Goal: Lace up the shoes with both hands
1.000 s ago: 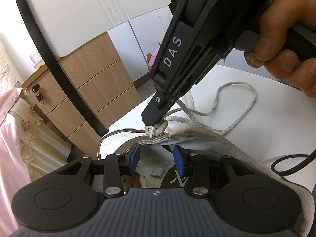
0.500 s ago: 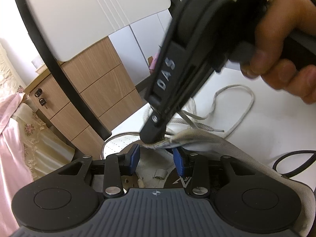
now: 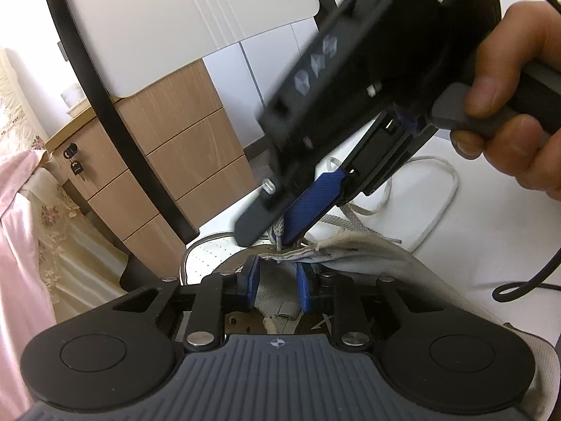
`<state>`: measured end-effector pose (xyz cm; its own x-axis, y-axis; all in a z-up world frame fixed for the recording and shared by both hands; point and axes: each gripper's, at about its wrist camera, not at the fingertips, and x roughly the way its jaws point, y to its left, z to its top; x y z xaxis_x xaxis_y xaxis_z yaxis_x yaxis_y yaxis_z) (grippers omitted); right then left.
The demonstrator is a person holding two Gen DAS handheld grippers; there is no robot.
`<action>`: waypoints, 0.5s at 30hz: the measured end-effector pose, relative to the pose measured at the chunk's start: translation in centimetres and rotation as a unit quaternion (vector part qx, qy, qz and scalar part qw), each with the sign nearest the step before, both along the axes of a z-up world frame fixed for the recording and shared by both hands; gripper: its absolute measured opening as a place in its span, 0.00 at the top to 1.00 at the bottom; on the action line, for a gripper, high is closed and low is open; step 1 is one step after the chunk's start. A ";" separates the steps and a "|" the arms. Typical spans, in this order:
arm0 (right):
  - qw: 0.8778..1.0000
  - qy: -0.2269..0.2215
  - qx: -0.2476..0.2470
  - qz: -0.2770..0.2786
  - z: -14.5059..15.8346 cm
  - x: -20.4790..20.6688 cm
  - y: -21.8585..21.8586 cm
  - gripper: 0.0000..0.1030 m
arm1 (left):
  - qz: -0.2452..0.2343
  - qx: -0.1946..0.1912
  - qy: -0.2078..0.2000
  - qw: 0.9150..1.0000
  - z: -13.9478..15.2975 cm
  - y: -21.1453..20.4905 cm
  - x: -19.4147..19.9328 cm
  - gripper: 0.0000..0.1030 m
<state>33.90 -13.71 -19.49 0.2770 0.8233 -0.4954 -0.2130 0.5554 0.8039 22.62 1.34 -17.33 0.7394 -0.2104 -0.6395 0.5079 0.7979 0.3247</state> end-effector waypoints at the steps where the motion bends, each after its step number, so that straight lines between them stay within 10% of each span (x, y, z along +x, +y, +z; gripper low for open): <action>1: 1.000 0.003 0.010 -0.001 0.1 -0.1 -0.1 0.60 | 0.000 -0.001 0.000 1.000 0.0 0.0 0.0 0.75; 10: 0.997 0.047 0.055 -0.011 0.5 -1.1 -1.6 0.49 | -0.001 0.001 0.000 1.000 -0.2 0.1 0.2 0.75; 15: 0.997 -0.081 -0.001 -0.003 4.1 -1.9 -1.4 0.50 | -0.004 0.003 -0.002 1.000 -0.4 0.3 0.0 0.75</action>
